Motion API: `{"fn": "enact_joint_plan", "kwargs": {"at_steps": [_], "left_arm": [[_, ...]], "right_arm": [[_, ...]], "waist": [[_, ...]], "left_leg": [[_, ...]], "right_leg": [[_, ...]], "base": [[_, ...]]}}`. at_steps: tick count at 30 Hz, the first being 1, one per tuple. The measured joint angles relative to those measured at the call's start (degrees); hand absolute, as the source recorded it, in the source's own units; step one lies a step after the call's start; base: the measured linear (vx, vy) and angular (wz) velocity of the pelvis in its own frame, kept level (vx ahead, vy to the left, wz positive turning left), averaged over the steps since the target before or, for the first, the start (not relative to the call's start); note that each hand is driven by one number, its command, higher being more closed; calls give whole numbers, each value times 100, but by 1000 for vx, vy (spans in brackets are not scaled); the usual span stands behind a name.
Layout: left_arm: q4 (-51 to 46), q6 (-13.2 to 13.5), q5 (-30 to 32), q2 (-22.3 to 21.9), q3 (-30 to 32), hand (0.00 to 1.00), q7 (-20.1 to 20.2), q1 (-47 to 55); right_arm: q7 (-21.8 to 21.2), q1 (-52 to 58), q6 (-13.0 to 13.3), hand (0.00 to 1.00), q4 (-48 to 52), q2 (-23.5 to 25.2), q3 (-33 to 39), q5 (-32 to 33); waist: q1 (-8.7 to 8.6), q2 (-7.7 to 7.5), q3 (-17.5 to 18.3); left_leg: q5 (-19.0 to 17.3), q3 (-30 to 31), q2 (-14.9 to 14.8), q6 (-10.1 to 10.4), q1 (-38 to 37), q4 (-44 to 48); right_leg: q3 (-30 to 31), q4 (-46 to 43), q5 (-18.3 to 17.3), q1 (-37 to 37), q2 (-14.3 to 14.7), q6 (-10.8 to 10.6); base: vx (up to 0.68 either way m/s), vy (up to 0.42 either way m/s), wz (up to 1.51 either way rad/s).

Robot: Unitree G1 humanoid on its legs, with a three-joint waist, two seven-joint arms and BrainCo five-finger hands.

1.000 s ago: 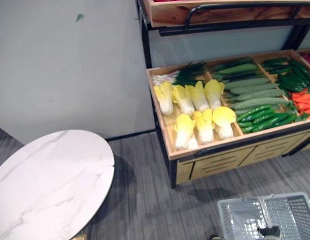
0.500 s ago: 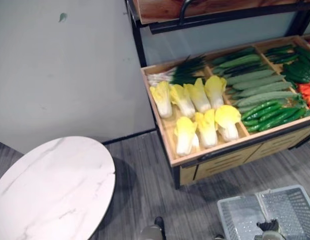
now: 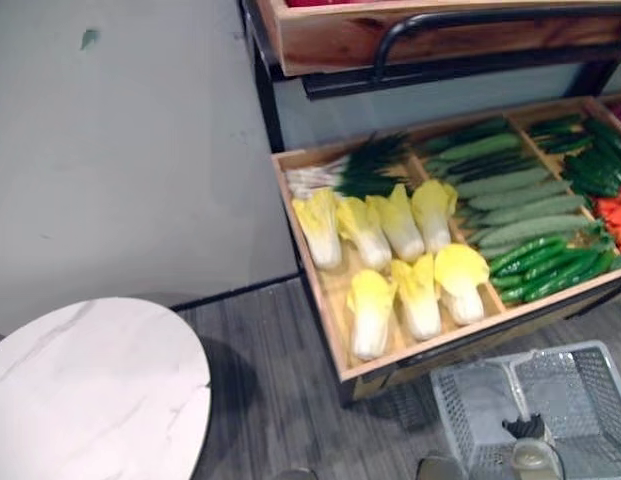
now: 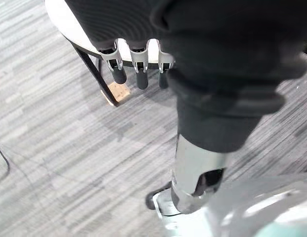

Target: Pick vegetable in the basket

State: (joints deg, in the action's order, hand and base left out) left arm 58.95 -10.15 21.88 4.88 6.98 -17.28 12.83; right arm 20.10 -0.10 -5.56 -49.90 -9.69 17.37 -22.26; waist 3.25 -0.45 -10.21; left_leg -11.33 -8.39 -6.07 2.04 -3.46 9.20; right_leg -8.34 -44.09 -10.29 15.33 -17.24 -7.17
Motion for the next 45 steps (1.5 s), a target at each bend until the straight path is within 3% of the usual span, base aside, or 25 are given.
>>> {"fn": "enact_joint_plan", "kwargs": {"at_steps": [1, 3, 4, 5, 6, 8, 12, 15, 17, 21, 25, 33, 38, 45], "left_arm": [[-41, 1, -124, -24, 7, 0, -33, -22], [-97, 4, -307, -18, 20, 0, -101, -30], [-188, -2, -375, 34, 56, 0, -153, -22], [-192, -2, -413, 55, 173, 0, -220, -69], [-202, -2, -517, -148, 256, 0, -289, -76], [-211, 0, -555, -281, 254, 0, -395, -99], [-253, 4, -597, -349, 428, 0, -494, -70], [-249, 3, -603, -425, 776, 0, -500, 27], [-242, -4, -608, -475, 991, 0, -536, 48], [-292, -2, -653, -512, 1286, 0, -775, 51], [-478, 40, -1115, -655, 1644, 0, -1176, 22], [-965, 178, -1677, -930, 2034, 0, -2012, -242], [-3248, 475, -1631, -871, 1479, 0, -2398, 0], [-5369, 590, -1138, -844, 972, 0, -2384, 104]], "right_arm": [[2, -20, -25, 100, 4, 0, 3, -6], [41, 30, -49, 100, 6, 15, 24, 13], [61, 111, -53, 100, 5, 69, 81, 36], [84, 200, -74, 100, -27, 78, 190, 39], [142, 151, -135, 100, -25, -6, 314, 42], [225, 130, -175, 100, -39, -40, 482, 109], [298, 318, -144, 100, -297, -31, 1179, 297], [414, 352, -160, 100, -640, -33, 1885, 577], [466, 422, -213, 100, -759, 53, 2259, 771], [576, 643, -253, 100, -799, 304, 2615, 1015], [703, 748, -259, 100, -943, 472, 2862, 1211], [727, 949, -248, 100, -979, 603, 3185, 1374], [727, 986, -237, 100, -1015, 672, 3166, 1415], [711, 1105, -171, 100, -938, 752, 2605, 1429]], "waist": [[-8, 80, -20], [-29, 29, -6], [-40, -182, 40], [-83, -213, 13], [-84, 4, 49], [-92, 239, 63], [-123, 277, 90], [-125, 296, 322], [-137, 207, 378], [-153, 139, 486], [-153, 125, 588], [-170, 260, 771], [-161, 264, 780], [-137, 158, 866]], "left_leg": [[2, 46, -140, 3, -32, -9], [12, 128, -176, 32, -61, -4], [19, 166, -55, 99, -95, -4], [-68, 299, 22, 301, -130, -14], [-78, 358, -195, 376, -72, -48], [-3, 448, -375, 488, -77, -125], [179, 564, -580, 577, -170, -249], [175, 536, -609, 586, -174, -429], [151, 412, -523, 624, -173, -522], [71, 392, -476, 673, -186, -516], [-10, 371, -472, 675, -187, -513], [-28, 433, -481, 680, -181, -555], [31, 562, -474, 670, -242, -614], [35, 526, -464, 669, -254, -496]], "right_leg": [[-203, 452, -105, 87, 174, 97], [-226, 1750, 54, 21, 287, 12], [-179, 2488, 743, -84, 243, 101], [-95, 2667, 1002, -171, 194, -45], [-143, 2724, 985, -191, 395, -20], [-289, 2925, 970, -307, 586, 11], [-623, 3577, 1089, -824, 834, 81], [-708, 4571, 1612, -1200, 990, 66], [-661, 5019, 1901, -1321, 963, 41], [-665, 5022, 1922, -1337, 906, 11], [-694, 5053, 1920, -1346, 886, 5], [-774, 5053, 1926, -1367, 891, -11], [-935, 5028, 1937, -1486, 866, -15], [-998, 5021, 1931, -1564, 829, -21]], "base": [[196, -183, 7], [230, -270, 24], [228, -314, 41], [198, -253, 37], [181, -228, 24], [126, -175, 12], [62, -139, 30], [66, -4, 2], [1, 52, -14], [7, 29, -1], [-3, 4, 1], [21, -1, 3], [54, -4, 14], [20, -1, 3]]}}
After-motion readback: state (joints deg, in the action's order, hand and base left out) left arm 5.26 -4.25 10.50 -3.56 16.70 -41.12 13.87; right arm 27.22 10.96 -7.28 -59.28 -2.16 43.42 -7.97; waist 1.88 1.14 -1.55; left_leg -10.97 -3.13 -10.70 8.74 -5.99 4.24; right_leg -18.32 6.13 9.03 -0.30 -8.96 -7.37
